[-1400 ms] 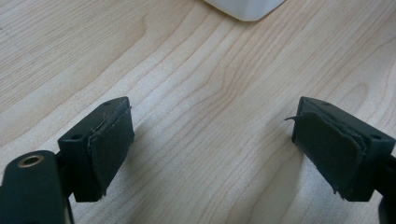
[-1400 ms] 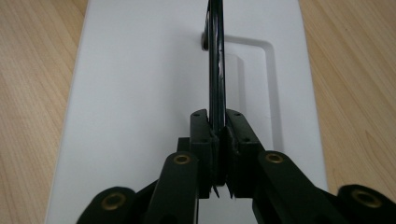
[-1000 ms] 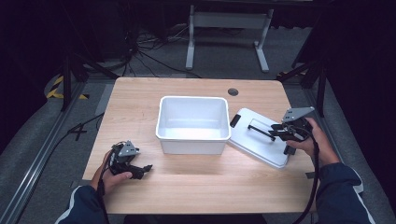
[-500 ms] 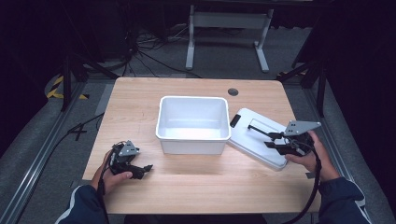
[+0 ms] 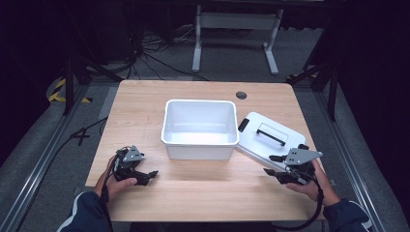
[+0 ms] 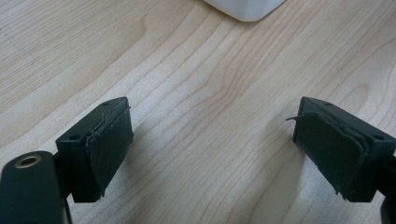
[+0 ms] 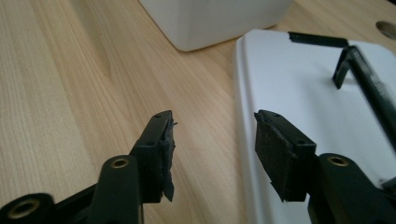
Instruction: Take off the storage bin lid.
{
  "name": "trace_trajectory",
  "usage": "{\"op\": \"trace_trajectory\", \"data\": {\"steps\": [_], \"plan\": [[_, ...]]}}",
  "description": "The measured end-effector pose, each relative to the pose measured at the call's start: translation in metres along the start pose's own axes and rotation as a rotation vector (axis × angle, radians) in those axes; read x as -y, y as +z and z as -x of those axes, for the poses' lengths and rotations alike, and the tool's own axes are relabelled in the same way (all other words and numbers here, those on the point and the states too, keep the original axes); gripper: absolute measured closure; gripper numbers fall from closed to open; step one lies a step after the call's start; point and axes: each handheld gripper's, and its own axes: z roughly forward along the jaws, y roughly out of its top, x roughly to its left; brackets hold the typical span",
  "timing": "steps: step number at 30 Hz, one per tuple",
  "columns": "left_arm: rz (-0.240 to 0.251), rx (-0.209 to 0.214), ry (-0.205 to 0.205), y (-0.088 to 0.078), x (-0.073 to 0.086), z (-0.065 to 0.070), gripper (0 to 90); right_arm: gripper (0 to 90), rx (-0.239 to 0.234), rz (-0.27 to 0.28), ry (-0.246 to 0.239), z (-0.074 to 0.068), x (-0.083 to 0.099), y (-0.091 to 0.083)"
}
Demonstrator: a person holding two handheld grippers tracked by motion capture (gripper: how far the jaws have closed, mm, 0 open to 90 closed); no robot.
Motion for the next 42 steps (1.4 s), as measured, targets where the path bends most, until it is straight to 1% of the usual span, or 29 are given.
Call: {"op": "trace_trajectory", "data": {"steps": [1, 2, 4, 5, 6, 7, 8, 10, 12, 14, 15, 16, 19, 21, 22, 24, 25, 26, 28, 29, 30, 32, 39, 42], "plan": [[0.001, 0.0, 0.0, 0.0, 0.0, 0.0, 12.5, 42.2, 0.015, -0.004, 0.005, -0.003, 0.003, 0.003], [0.0, 0.002, 0.004, 0.0, 0.0, 0.0, 12.5, 41.8, 0.025, -0.014, 0.005, -0.006, 0.006, 0.006], [0.001, 0.001, -0.001, 0.0, 0.0, 0.0, 12.5, 41.0, 0.01, -0.008, 0.016, -0.009, 0.01, 0.009], [0.001, 0.002, 0.003, 0.0, 0.0, 0.0, 12.5, 39.7, -0.007, 0.002, 0.025, -0.011, 0.013, 0.011], [0.001, 0.002, 0.001, 0.0, 0.0, 0.0, 12.5, 38.1, -0.01, 0.004, 0.031, -0.016, 0.016, 0.013], [0.002, 0.001, 0.001, 0.0, 0.0, 0.0, 12.5, 36.4, 0.0, -0.002, 0.036, -0.018, 0.017, 0.014], [0.009, -0.008, 0.011, 0.0, 0.0, 0.0, 12.5, 34.0, 0.013, -0.018, 0.044, -0.021, 0.018, 0.016], [0.009, -0.007, 0.01, 0.0, 0.0, 0.0, 12.5, 32.3, 0.004, -0.035, 0.033, -0.025, 0.022, 0.02], [0.004, 0.0, 0.006, 0.0, 0.0, 0.0, 12.4, 29.8, -0.007, -0.031, 0.056, -0.027, 0.026, 0.023], [-0.001, 0.005, -0.001, 0.0, 0.0, 0.001, 12.3, 28.3, -0.006, -0.034, 0.061, -0.028, 0.027, 0.025], [0.001, 0.005, 0.003, 0.0, 0.0, 0.0, 12.2, 27.3, -0.007, -0.061, 0.057, -0.03, 0.029, 0.028], [0.001, 0.004, 0.003, 0.0, 0.0, 0.0, 12.1, 26.9, -0.018, -0.054, 0.069, -0.03, 0.03, 0.03], [0.005, 0.0, 0.005, 0.0, 0.0, 0.0, 12.2, 25.2, -0.029, -0.026, 0.106, -0.031, 0.031, 0.034], [0.003, -0.004, 0.013, 0.0, 0.0, 0.0, 12.2, 23.7, -0.049, -0.034, 0.127, -0.029, 0.031, 0.036], [0.003, -0.004, 0.011, 0.0, 0.0, 0.0, 12.3, 23.5, -0.048, -0.035, 0.131, -0.029, 0.031, 0.036], [-0.001, -0.005, 0.014, 0.0, 0.0, 0.0, 12.2, 23.3, -0.049, -0.035, 0.128, -0.029, 0.031, 0.036], [0.003, -0.001, 0.006, 0.0, 0.0, 0.001, 12.2, 23.2, -0.048, -0.035, 0.128, -0.029, 0.031, 0.036], [0.004, -0.001, 0.006, 0.0, 0.0, 0.001, 12.1, 23.1, -0.049, -0.035, 0.128, -0.029, 0.031, 0.036], [0.002, -0.003, 0.014, 0.0, 0.0, 0.0, 12.2, 22.6, -0.052, -0.038, 0.13, -0.029, 0.031, 0.036], [-0.003, 0.001, 0.008, -0.001, 0.001, 0.001, 12.2, 22.0, -0.054, -0.039, 0.131, -0.029, 0.031, 0.036], [0.005, -0.001, 0.0, 0.0, 0.001, 0.002, 12.2, 21.3, -0.054, -0.04, 0.128, -0.028, 0.03, 0.037], [0.005, -0.002, -0.001, -0.001, 0.002, 0.002, 12.2, 20.3, -0.058, -0.042, 0.127, -0.028, 0.03, 0.038], [-0.001, 0.005, 0.01, -0.001, 0.001, 0.001, 11.8, 19.4, -0.052, -0.044, 0.128, -0.028, 0.029, 0.039], [0.002, 0.002, 0.009, -0.001, 0.001, 0.001, 11.7, 19.4, -0.052, -0.044, 0.129, -0.028, 0.029, 0.039]]}}
